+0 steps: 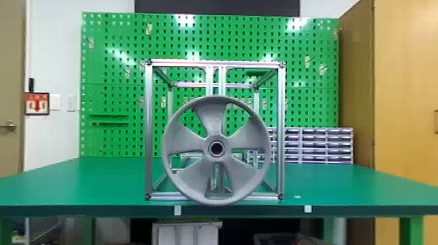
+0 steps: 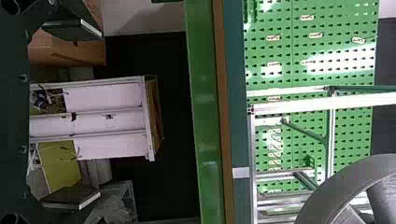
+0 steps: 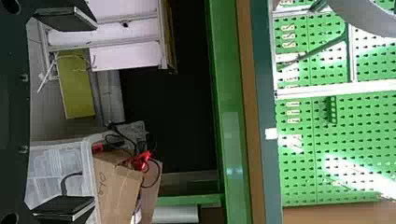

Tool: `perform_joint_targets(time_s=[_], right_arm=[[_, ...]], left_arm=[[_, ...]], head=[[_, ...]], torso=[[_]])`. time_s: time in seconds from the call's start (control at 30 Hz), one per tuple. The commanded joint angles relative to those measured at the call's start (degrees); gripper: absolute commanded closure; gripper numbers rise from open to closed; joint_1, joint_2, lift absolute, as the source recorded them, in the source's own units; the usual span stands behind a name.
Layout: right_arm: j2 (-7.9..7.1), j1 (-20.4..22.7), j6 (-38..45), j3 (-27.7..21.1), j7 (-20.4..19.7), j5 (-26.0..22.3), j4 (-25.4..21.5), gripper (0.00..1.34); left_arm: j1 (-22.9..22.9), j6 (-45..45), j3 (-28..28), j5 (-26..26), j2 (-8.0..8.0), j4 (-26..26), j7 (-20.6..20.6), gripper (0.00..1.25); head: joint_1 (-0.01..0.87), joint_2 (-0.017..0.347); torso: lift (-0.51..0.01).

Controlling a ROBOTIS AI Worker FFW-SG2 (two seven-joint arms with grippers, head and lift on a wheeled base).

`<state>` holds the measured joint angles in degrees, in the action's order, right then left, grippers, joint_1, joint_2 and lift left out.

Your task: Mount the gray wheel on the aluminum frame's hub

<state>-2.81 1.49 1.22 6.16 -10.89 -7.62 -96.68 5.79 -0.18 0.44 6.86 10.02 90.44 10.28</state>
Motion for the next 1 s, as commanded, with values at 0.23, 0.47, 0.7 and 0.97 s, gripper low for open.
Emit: perform_joint_targets(time_s=[0.23, 0.47, 0.7, 0.97], right_arm=[[0.00, 0.09, 0.28, -0.19, 0.00, -0.02, 0.00, 0.00], [0.00, -0.09, 0.36, -0.19, 0.00, -0.02, 0.00, 0.00], [0.00, -0.09, 0.36, -0.19, 0.00, -0.02, 0.00, 0.00], [0.09, -0.09, 0.36, -0.19, 0.00, -0.11, 0.00, 0.00]], left_arm=[[-0.07, 0.01, 0.00, 0.00, 0.00, -0.09, 0.00, 0.11], [-0.07, 0.01, 0.00, 0.00, 0.00, -0.09, 0.00, 0.11], [-0.07, 0.01, 0.18, 0.00, 0.00, -0.09, 0.00, 0.11], [-0.07, 0.01, 0.09, 0.00, 0.00, -0.09, 0.00, 0.11]], head=[[-0.005, 0.006], [-0.005, 0.006], [-0.005, 0.006], [-0.005, 0.006]], torso=[[-0.499], [-0.499], [-0.499], [-0.499]])
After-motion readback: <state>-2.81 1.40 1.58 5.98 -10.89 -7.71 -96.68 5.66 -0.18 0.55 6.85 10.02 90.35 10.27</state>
